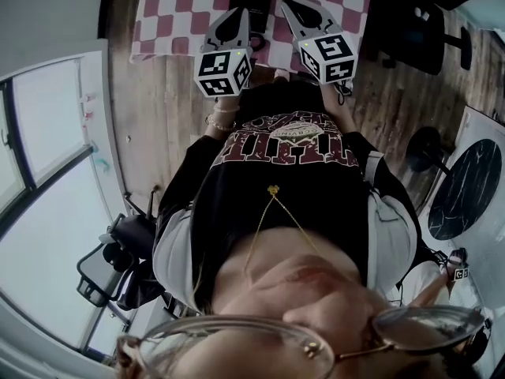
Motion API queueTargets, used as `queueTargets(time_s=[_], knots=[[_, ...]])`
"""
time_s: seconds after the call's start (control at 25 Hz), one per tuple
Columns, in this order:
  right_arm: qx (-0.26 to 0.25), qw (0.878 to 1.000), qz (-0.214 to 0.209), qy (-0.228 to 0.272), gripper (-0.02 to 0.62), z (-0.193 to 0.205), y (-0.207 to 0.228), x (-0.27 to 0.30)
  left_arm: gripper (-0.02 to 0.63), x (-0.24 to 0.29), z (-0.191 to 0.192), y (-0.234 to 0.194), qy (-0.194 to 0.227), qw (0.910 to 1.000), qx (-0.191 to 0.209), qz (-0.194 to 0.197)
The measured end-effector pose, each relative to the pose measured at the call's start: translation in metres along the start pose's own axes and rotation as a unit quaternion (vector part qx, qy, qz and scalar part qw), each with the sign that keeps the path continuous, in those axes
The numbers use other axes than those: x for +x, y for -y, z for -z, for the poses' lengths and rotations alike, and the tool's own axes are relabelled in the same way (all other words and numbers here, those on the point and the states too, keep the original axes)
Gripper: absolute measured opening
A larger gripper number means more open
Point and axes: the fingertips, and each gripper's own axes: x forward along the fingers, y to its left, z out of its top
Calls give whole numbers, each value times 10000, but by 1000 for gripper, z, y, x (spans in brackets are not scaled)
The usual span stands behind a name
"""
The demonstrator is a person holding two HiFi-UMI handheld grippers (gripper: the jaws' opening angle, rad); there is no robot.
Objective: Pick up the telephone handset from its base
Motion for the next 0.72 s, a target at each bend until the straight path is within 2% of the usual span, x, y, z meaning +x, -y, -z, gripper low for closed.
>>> queueTargets(time_s=[0.72], knots=[[451, 9951, 878, 22, 20, -2, 2, 35, 11, 35, -16, -32, -278, 9945, 226, 985]])
